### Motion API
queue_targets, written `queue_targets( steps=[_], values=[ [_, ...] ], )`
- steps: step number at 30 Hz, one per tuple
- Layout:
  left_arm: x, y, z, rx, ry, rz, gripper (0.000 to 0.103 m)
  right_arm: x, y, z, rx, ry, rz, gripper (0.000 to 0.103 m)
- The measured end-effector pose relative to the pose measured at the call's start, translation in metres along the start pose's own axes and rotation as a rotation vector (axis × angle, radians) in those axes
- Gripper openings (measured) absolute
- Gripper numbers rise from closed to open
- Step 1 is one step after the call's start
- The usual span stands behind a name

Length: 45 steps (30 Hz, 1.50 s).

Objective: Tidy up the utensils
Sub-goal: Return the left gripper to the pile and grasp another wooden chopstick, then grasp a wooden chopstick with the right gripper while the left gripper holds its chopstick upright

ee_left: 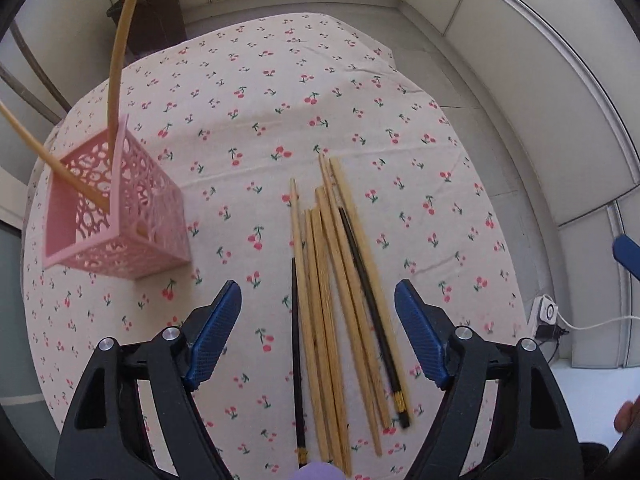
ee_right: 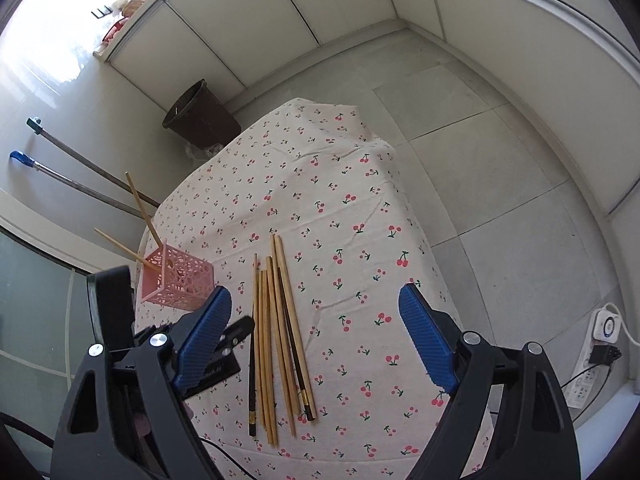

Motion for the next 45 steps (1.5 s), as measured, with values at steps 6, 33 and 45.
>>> queue_targets(
  steps=[6,33,45],
  values=[
    [0.029,0.016,-0.031,0.141,-0.03,0.03,0.039,0.004,-0.016,-0.002,0.007,0.02,-0.057,0.083],
    [0.022,0.002,0.03,0.029,-0.201,-0.009,0.004,0.002,-0.012,-0.076,-0.067,0.09,0.024,0.084],
    [-0.027,0.037,0.142,-0.077,-0.366,0.006,0.004,-0.01,0.027,-0.16,-0.127,0.142,0.078,0.055]
  ],
)
Point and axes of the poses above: each gripper's, at about its wrist camera, not at the fingertips, and z roughly against the way its jaws point, y to its left, x to its top, the point moved 8 cm from there along -z, roughly the way its jaws point, and after that the axes turned 6 degrees about -y, right-handed, at the moved point
